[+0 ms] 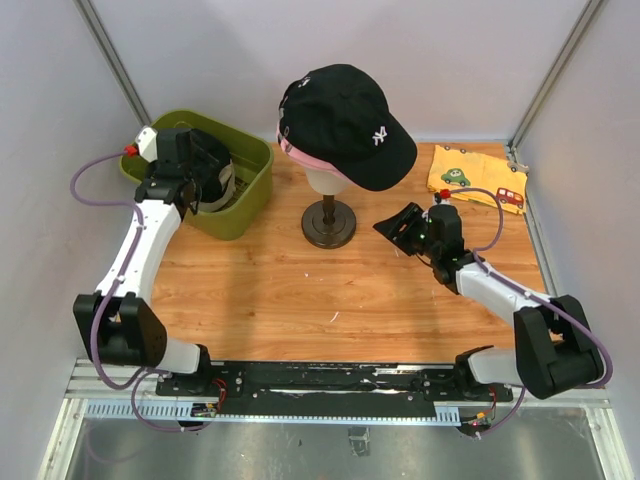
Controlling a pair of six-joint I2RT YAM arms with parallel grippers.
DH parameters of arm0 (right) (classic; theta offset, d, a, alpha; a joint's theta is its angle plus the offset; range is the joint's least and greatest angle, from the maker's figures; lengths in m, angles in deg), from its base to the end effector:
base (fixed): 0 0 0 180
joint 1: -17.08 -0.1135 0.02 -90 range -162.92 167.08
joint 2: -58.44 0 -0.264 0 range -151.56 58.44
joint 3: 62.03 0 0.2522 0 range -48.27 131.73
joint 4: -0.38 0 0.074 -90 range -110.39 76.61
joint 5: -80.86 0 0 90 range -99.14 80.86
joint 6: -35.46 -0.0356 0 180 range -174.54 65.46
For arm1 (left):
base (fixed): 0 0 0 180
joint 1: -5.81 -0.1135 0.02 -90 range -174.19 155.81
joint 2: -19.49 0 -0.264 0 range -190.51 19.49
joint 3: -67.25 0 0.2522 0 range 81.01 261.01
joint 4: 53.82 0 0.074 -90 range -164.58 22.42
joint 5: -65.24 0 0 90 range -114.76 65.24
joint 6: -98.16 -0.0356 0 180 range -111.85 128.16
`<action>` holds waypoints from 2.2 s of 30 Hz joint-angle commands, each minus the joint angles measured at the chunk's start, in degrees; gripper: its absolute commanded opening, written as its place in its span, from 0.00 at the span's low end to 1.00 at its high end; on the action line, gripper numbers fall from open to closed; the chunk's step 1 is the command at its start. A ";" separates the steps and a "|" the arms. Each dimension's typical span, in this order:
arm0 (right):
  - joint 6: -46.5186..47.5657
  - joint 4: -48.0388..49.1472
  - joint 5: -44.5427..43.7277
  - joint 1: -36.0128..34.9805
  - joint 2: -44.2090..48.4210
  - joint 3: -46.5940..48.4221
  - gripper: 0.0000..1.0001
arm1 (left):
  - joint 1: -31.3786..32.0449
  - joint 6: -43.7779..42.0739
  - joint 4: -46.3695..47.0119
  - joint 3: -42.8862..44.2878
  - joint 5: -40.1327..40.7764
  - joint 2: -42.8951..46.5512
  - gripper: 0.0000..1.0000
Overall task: Stack the hats
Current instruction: Pick up the hat from the bin.
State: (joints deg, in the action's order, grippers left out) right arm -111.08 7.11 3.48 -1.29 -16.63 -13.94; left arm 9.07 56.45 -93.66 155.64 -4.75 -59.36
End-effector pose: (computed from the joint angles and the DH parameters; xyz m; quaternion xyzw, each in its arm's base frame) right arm 0.2621 0.0952 0.2165 0.2072 0.7912 0.4172 0.3963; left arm 0.3106 -0.0055 0.3601 -0.4070 0.7559 -0.0774 0.5069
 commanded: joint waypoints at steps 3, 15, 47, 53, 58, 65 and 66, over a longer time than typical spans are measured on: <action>1.52 0.73 0.20 -2.04 2.56 -0.44 0.54 | -2.94 -0.34 1.38 3.78 1.93 -5.94 0.68; 1.03 0.87 -0.71 -2.89 5.75 -2.72 0.54 | -3.88 -3.09 4.30 7.77 3.87 -13.86 0.68; 2.81 -5.75 -1.34 -3.74 13.21 -1.46 0.54 | -3.95 -7.58 8.16 7.92 2.92 -14.13 0.01; 3.90 -7.91 -1.18 -3.91 13.16 0.53 0.54 | -3.97 -6.84 8.90 7.81 2.71 -9.95 0.00; 4.89 -9.68 -1.34 -3.87 13.68 1.90 0.54 | -3.98 -5.89 10.16 6.12 3.19 -6.92 0.01; 6.00 -11.35 -1.78 -3.95 14.11 3.57 0.54 | -3.97 -6.09 11.13 6.81 3.42 -3.65 0.01; 6.18 -11.81 -1.87 -3.95 14.24 3.77 0.54 | -3.97 -6.13 11.14 6.98 3.42 -3.15 0.01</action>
State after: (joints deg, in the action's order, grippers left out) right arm -106.79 -2.80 2.59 -4.20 -3.82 -12.46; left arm 5.55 50.07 -85.69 162.31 -2.52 -65.64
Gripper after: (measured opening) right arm 0.545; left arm 0.017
